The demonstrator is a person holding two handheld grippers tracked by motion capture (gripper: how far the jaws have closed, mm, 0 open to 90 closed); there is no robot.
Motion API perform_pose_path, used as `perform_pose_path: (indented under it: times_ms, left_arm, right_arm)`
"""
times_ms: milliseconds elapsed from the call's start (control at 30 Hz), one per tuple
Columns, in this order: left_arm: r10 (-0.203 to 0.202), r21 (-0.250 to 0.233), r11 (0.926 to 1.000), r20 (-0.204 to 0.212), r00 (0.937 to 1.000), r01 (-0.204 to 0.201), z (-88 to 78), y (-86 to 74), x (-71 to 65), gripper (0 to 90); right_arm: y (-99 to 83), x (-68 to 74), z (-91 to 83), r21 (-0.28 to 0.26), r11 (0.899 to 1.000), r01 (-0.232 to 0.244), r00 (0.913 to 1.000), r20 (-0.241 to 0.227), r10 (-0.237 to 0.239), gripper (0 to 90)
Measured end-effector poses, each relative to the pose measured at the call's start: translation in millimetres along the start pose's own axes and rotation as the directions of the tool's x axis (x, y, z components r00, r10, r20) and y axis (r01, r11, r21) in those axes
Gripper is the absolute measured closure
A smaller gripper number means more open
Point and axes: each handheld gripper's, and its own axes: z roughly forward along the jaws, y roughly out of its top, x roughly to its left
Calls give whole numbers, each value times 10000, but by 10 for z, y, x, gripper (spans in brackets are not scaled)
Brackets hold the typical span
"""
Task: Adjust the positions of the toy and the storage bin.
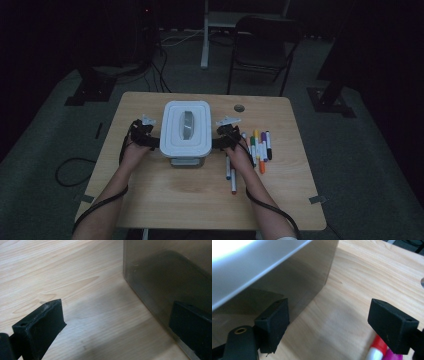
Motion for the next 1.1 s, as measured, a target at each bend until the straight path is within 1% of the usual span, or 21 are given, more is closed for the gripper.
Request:
perform_pose_path:
  times_ms: [33,200,467,533,567,600,633,767,800,867,933,1000,1100]
  left_arm:
    - [9,1,10000,26,10000,-9,-6,-4,-23,6]
    - [300,-68,9995,191,9994,-299,-64,-44,-164,6]
    - [642,-177,9978,499,9967,-634,-186,-153,-344,7]
    - [645,-188,9978,550,9964,-635,-198,-168,-357,6]
    - [671,-251,9975,714,9952,-654,-226,-207,-383,6]
    - [694,-261,9974,761,9947,-676,-238,-218,-392,7]
    - [723,-286,9971,817,9940,-702,-259,-236,-409,7]
    - [814,-369,9962,889,9927,-784,-329,-289,-474,7]
    - [797,-365,9964,930,9925,-766,-340,-301,-484,7]
    - [796,-450,9961,987,9919,-755,-370,-348,-521,7]
    - [788,-458,9962,1026,9916,-744,-381,-362,-531,7]
    - [843,-539,9954,1066,9907,-789,-438,-427,-588,7]
    - [857,-550,9953,1078,9905,-801,-483,-475,-618,7]
  right_arm:
    - [-33,-3,-29,-32,9999,-99,9999,-62,99,177]
    - [-175,-3,-163,-170,9997,-188,9996,-205,185,177]
    - [-379,88,-385,-348,9994,-67,9996,-291,57,177]
    - [-413,106,-416,-382,9992,-91,9995,-290,80,177]
    - [-430,115,-436,-385,9992,-76,9995,-304,64,177]
    - [-475,156,-489,-424,9991,-23,9997,-261,12,177]
    - [-491,172,-508,-445,9990,5,9997,-247,-16,177]
    - [-582,255,-602,-456,9989,123,9995,-285,-136,177]
    - [-600,274,-625,-445,9990,75,9995,-313,-89,177]
    - [-630,306,-674,-433,9988,226,9992,-321,-240,178]
    - [-645,324,-698,-404,9989,250,9992,-312,-263,177]
    - [-690,375,-758,-400,9985,375,9987,-318,-388,177]
    - [-732,407,-799,-426,9985,333,9985,-423,-351,178]
